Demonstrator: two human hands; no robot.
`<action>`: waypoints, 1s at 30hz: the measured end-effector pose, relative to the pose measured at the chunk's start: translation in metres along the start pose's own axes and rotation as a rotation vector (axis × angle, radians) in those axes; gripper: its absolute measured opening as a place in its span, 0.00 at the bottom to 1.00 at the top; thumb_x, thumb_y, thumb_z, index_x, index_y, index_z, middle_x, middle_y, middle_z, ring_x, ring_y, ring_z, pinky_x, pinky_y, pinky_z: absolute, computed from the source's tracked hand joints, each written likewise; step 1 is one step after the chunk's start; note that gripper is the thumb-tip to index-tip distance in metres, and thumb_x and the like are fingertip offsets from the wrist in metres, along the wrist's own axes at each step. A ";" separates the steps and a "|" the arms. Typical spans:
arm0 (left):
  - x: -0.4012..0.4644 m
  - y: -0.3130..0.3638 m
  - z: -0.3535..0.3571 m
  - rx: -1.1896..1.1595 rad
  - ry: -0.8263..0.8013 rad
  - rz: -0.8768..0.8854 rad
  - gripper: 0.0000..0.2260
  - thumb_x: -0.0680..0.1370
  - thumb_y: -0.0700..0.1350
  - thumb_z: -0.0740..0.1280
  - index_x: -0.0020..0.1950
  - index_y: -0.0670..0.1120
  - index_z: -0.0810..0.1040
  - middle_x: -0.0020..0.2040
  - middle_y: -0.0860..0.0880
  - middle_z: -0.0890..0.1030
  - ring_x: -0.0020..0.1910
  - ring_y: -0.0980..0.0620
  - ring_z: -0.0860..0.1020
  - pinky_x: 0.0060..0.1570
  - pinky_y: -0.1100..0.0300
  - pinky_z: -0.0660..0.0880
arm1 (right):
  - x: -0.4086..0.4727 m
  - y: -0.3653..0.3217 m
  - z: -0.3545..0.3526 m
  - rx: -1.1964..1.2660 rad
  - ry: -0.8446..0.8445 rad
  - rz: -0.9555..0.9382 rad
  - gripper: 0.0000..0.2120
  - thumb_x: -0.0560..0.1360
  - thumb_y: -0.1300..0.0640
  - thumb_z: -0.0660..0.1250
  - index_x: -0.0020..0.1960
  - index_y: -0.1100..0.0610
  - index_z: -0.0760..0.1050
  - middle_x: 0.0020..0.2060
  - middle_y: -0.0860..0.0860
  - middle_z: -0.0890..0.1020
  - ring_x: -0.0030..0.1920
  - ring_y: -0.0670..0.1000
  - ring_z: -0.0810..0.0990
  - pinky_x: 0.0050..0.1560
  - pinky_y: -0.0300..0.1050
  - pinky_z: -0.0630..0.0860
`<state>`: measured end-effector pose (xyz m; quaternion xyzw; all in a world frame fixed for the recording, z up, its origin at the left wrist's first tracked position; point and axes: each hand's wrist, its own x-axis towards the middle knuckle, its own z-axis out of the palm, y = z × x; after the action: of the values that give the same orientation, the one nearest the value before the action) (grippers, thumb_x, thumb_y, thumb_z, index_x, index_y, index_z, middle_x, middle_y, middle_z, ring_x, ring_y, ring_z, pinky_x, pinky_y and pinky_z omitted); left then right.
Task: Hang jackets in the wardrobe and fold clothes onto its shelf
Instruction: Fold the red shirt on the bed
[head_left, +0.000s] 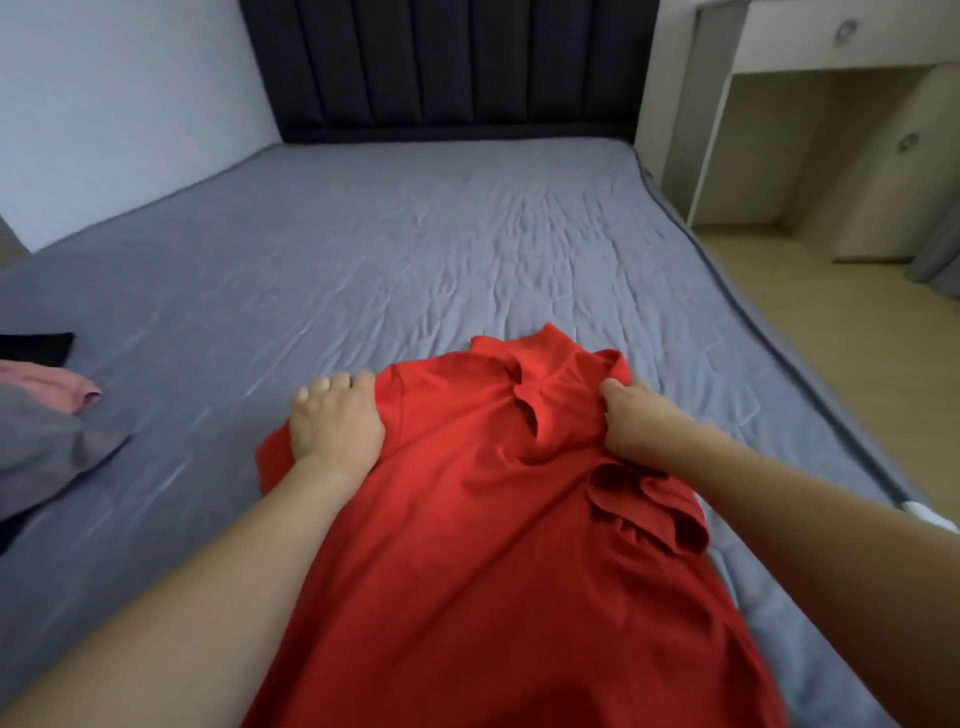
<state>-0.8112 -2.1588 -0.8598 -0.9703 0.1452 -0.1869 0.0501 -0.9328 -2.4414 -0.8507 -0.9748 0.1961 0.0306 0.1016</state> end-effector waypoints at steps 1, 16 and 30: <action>0.012 -0.014 -0.010 0.072 0.044 0.023 0.10 0.78 0.40 0.58 0.55 0.43 0.77 0.52 0.42 0.81 0.53 0.40 0.77 0.52 0.50 0.70 | -0.002 0.010 -0.012 0.011 0.016 0.013 0.13 0.75 0.61 0.60 0.59 0.61 0.69 0.57 0.63 0.74 0.57 0.63 0.76 0.54 0.49 0.72; 0.055 0.144 -0.025 -0.354 -0.442 -0.002 0.35 0.73 0.70 0.56 0.71 0.48 0.70 0.72 0.43 0.66 0.71 0.41 0.62 0.66 0.45 0.59 | -0.014 0.082 -0.055 0.470 -0.697 0.454 0.10 0.74 0.50 0.70 0.46 0.57 0.80 0.40 0.53 0.84 0.46 0.54 0.81 0.58 0.52 0.76; 0.185 0.179 -0.020 -0.553 0.139 -0.056 0.10 0.81 0.42 0.55 0.57 0.42 0.74 0.56 0.35 0.79 0.56 0.34 0.77 0.46 0.49 0.70 | 0.065 0.120 -0.078 -0.225 -0.343 0.357 0.12 0.75 0.66 0.61 0.57 0.66 0.75 0.54 0.63 0.81 0.39 0.57 0.80 0.35 0.42 0.75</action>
<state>-0.7013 -2.3858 -0.8038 -0.9357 0.1667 -0.2077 -0.2315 -0.9179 -2.5910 -0.8030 -0.9106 0.3401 0.2341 0.0175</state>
